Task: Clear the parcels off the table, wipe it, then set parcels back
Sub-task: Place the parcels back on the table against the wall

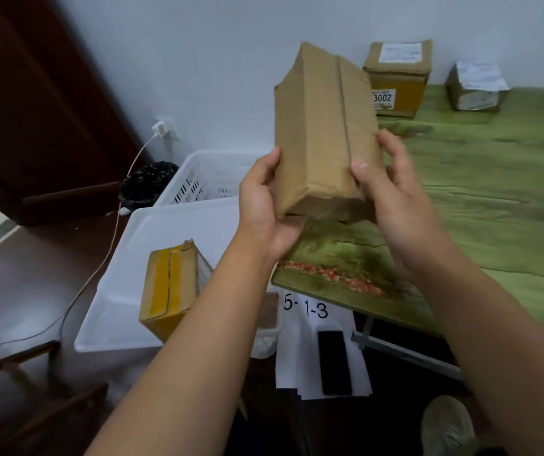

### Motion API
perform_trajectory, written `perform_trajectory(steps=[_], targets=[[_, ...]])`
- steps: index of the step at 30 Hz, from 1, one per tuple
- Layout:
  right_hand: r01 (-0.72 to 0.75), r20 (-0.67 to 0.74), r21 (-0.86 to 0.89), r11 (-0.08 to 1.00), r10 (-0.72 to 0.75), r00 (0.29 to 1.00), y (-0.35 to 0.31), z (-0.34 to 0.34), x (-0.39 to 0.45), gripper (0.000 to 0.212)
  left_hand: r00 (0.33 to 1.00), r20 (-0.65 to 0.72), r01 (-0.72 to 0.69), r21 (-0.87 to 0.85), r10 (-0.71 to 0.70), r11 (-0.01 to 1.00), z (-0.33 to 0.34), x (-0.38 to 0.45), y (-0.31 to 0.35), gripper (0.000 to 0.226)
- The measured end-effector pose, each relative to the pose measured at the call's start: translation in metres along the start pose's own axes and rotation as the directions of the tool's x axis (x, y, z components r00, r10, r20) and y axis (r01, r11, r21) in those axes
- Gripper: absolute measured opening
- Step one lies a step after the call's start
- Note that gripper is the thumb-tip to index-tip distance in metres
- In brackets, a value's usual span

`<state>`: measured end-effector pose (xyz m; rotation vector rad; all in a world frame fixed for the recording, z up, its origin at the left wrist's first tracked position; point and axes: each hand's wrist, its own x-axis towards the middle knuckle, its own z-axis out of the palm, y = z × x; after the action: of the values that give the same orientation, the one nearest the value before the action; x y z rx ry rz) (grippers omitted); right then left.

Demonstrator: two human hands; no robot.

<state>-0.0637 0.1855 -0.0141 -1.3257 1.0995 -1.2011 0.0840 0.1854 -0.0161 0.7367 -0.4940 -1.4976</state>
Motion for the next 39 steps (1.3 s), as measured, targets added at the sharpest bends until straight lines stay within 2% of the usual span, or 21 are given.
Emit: perform_trajectory(steps=[3, 6, 8, 10, 12, 13, 19, 21, 24, 29, 34, 36, 39], targets=[[0.015, -0.065, -0.061, 0.998, -0.019, 0.998, 0.001, -0.018, 0.000, 0.067, 0.998, -0.062, 0.029, 0.180, -0.018, 0.983, 0.005, 0.007, -0.014, 0.040], [0.037, -0.087, -0.223, 0.974, -0.058, 0.994, 0.004, -0.030, -0.002, 0.065, 0.989, -0.100, -0.061, 0.408, 0.111, 0.911, 0.003, 0.013, -0.029, 0.042], [0.064, -0.085, -0.325, 0.944, -0.097, 0.992, 0.005, -0.037, -0.002, 0.062, 0.972, -0.102, -0.115, 0.582, 0.213, 0.805, 0.005, 0.013, -0.035, 0.043], [0.083, -0.077, -0.400, 0.913, -0.124, 0.989, 0.004, -0.040, -0.001, 0.058, 0.948, -0.045, -0.179, 0.741, 0.315, 0.647, 0.005, 0.013, -0.038, 0.036], [0.078, -0.084, -0.471, 0.879, -0.133, 0.988, 0.005, -0.044, -0.001, 0.056, 0.923, -0.028, -0.199, 0.819, 0.384, 0.538, 0.007, 0.016, -0.038, 0.028], [0.069, -0.094, -0.494, 0.867, -0.132, 0.987, 0.004, -0.045, -0.001, 0.055, 0.920, -0.033, -0.191, 0.833, 0.391, 0.520, 0.008, 0.017, -0.037, 0.025], [0.039, -0.152, -0.510, 0.860, -0.135, 0.979, 0.009, -0.056, -0.003, 0.049, 0.950, -0.039, -0.132, 0.850, 0.311, 0.510, 0.027, 0.013, -0.038, 0.046], [0.024, -0.154, -0.515, 0.857, -0.121, 0.981, 0.012, -0.058, -0.004, 0.049, 0.965, -0.038, -0.115, 0.829, 0.261, 0.547, 0.031, 0.011, -0.038, 0.045], [0.030, -0.148, -0.512, 0.858, -0.123, 0.981, 0.015, -0.060, -0.007, 0.049, 0.972, -0.007, -0.139, 0.788, 0.235, 0.600, 0.034, 0.012, -0.041, 0.029], [0.037, -0.168, -0.431, 0.902, -0.120, 0.978, 0.013, -0.067, -0.009, 0.061, 0.978, 0.029, -0.165, 0.705, 0.204, 0.690, 0.039, 0.014, -0.049, 0.068], [0.107, -0.139, -0.343, 0.933, -0.164, 0.977, 0.010, -0.069, -0.011, 0.052, 0.981, 0.066, -0.190, 0.549, 0.185, 0.814, 0.046, 0.014, -0.056, 0.072], [0.065, -0.160, -0.320, 0.945, -0.121, 0.980, 0.012, -0.069, -0.008, 0.060, 0.981, 0.063, -0.190, 0.480, 0.182, 0.856, 0.047, 0.015, -0.057, 0.068], [-0.074, -0.150, -0.220, 0.973, 0.041, 0.988, 0.008, -0.069, -0.006, 0.081, 0.980, 0.106, -0.199, 0.434, 0.169, 0.879, 0.048, 0.013, -0.057, 0.069]])
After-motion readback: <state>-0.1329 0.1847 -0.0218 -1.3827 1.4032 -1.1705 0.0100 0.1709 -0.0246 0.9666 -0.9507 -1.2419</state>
